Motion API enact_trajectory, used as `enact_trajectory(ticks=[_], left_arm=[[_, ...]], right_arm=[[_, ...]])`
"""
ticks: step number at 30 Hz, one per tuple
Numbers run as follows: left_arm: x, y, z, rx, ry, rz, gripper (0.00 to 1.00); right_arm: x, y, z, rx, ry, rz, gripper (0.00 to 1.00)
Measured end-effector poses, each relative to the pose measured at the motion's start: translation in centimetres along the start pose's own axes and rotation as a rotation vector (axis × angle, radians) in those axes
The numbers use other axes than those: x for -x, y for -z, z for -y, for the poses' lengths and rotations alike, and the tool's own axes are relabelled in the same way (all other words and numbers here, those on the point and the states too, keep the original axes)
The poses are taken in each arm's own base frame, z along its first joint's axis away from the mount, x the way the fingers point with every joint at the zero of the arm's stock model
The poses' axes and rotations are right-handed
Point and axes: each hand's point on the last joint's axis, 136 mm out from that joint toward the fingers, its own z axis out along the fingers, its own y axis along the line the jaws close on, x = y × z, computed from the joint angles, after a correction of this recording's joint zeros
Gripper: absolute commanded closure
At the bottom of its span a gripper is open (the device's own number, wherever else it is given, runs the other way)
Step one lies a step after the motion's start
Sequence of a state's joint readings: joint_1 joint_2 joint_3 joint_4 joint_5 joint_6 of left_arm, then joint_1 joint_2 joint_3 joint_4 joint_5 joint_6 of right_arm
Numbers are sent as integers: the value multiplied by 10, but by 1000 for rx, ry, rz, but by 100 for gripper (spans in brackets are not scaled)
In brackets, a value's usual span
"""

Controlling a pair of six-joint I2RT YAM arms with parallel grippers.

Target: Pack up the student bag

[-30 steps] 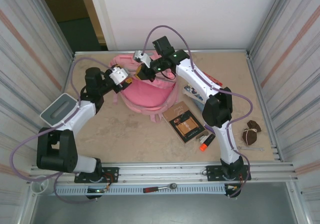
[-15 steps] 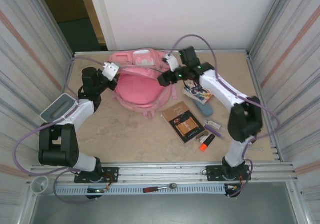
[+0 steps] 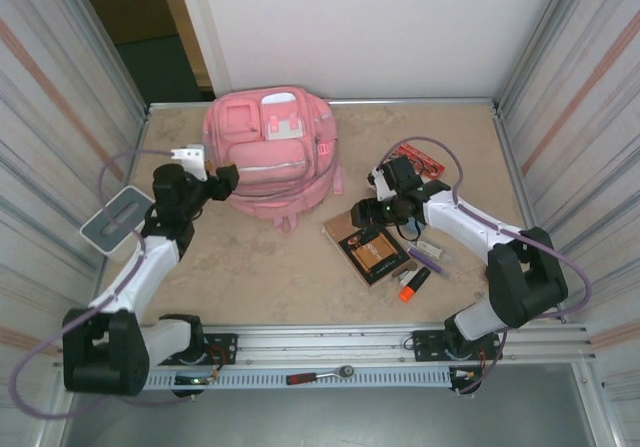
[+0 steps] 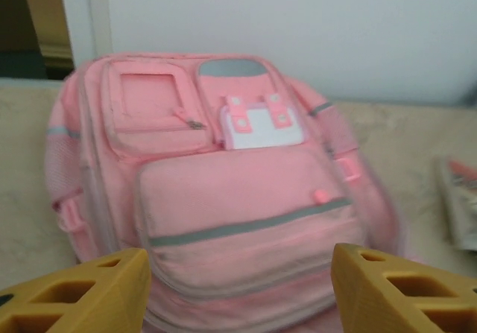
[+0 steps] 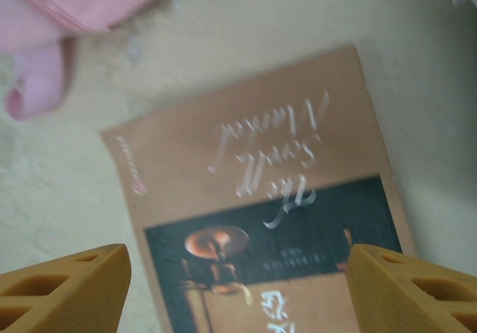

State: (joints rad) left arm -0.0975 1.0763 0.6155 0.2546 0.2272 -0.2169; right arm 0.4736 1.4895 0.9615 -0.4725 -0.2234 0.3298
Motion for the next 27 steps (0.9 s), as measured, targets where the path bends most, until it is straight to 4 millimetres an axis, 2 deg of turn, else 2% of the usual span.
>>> enact_trajectory(ticks=[3,7,9,12,14,21,25,27], left_arm=[[-32,13,50,-108,99,-78,26],[-100,23,134,-296,122,-308,26],[-132,21,157,-331,114,-429,27],[-170,7,175,-333,78,-588,29],[-183,-6,186,-339,48,-651,30],[-192,-52,224,-393,-42,-691,32],[-204,-78,222,-344,-91,-703,32],[-214,-88,218,-317,-118,-719,35]], right_arm=[[-7,-1,5,-33,-31,-22,19],[-14,-5,6,-64,-39,-42,17],[-19,-9,7,-68,-49,-59,17],[-34,-14,12,-71,-82,-94,18],[-45,-15,16,-79,-105,-115,18],[-68,-10,23,-73,-171,-122,28],[-77,-16,27,-70,-202,-132,34],[-77,-17,28,-66,-213,-126,38]])
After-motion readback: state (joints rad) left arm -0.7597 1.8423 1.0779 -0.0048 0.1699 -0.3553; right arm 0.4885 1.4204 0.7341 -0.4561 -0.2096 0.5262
